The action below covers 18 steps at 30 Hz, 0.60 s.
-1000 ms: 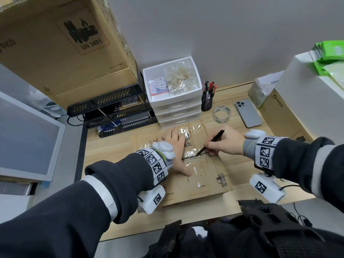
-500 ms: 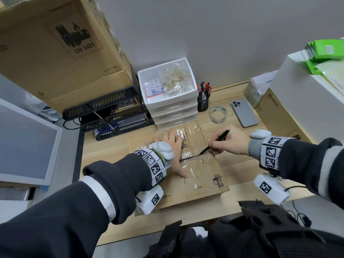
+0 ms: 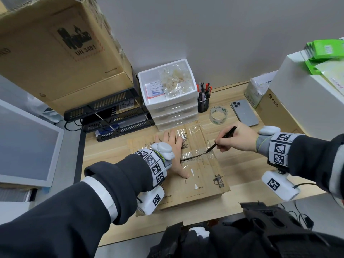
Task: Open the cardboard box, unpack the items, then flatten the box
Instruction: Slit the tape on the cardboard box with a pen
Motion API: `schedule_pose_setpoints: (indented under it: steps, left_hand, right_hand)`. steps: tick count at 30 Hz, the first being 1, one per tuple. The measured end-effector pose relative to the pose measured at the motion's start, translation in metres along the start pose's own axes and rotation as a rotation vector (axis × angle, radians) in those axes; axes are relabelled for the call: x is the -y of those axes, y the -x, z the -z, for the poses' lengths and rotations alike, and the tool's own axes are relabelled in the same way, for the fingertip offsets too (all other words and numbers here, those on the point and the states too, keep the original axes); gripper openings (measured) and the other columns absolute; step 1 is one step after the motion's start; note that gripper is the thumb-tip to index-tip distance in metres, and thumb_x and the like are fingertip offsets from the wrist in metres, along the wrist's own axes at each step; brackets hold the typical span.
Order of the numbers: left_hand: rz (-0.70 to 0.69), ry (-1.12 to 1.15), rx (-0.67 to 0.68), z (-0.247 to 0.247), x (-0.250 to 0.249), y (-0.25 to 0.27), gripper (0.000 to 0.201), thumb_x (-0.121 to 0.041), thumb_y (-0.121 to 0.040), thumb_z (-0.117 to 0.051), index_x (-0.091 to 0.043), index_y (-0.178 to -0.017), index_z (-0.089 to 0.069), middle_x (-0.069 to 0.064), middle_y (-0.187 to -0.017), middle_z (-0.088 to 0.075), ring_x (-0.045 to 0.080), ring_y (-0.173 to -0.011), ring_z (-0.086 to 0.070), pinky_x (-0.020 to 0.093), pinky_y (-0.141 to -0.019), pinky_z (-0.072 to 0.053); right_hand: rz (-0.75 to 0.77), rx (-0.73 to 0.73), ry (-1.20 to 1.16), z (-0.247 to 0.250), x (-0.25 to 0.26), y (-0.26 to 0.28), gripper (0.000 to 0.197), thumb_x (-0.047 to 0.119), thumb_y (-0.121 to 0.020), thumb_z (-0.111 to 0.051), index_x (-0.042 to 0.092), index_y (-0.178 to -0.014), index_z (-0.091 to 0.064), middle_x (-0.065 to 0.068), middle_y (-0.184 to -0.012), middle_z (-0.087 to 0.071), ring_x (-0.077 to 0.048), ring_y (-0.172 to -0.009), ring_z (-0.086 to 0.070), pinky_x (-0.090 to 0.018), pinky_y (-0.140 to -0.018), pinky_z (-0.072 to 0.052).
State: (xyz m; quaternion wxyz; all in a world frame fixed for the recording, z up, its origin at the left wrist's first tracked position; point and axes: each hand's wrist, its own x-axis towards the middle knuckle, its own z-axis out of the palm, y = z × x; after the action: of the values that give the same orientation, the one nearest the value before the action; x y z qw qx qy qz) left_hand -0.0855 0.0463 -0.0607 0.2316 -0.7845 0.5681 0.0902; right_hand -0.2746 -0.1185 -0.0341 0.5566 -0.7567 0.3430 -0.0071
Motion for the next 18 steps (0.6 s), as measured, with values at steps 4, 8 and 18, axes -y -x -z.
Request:
schedule_pose_setpoints:
  steps: [4, 8, 18]
  left_hand:
    - [0.007, -0.005, 0.027, 0.001, 0.0, 0.0, 0.135, -0.093, -0.039, -0.063, -0.02, -0.147, -0.028, 0.009, -0.144, -0.028, 0.032, -0.135, -0.027, 0.058, -0.11, -0.023]
    - [0.009, -0.021, 0.06, 0.005, -0.002, -0.002, 0.138, -0.092, -0.04, -0.064, -0.02, -0.15, -0.023, 0.011, -0.148, -0.024, 0.034, -0.139, -0.022, 0.061, -0.112, -0.019]
    - [-0.007, -0.021, 0.067, 0.005, 0.0, -0.001, 0.135, -0.093, -0.039, -0.062, -0.02, -0.147, -0.027, 0.008, -0.144, -0.029, 0.031, -0.137, -0.026, 0.061, -0.113, -0.018]
  right_hand:
    - [0.008, -0.009, 0.005, 0.004, 0.0, 0.002, 0.012, 0.002, -0.085, -0.068, -0.002, -0.075, -0.074, -0.018, -0.073, -0.075, -0.034, -0.07, -0.074, -0.042, -0.073, -0.062]
    - [-0.01, -0.034, -0.027, 0.016, -0.003, 0.005, 0.01, 0.001, -0.085, -0.068, -0.005, -0.079, -0.074, -0.018, -0.074, -0.075, -0.034, -0.07, -0.074, -0.043, -0.074, -0.062]
    - [-0.071, -0.125, -0.118, 0.046, -0.02, 0.012, 0.009, 0.004, -0.09, -0.066, -0.005, -0.092, -0.067, -0.028, -0.079, -0.072, -0.024, -0.053, -0.064, -0.027, -0.055, -0.057]
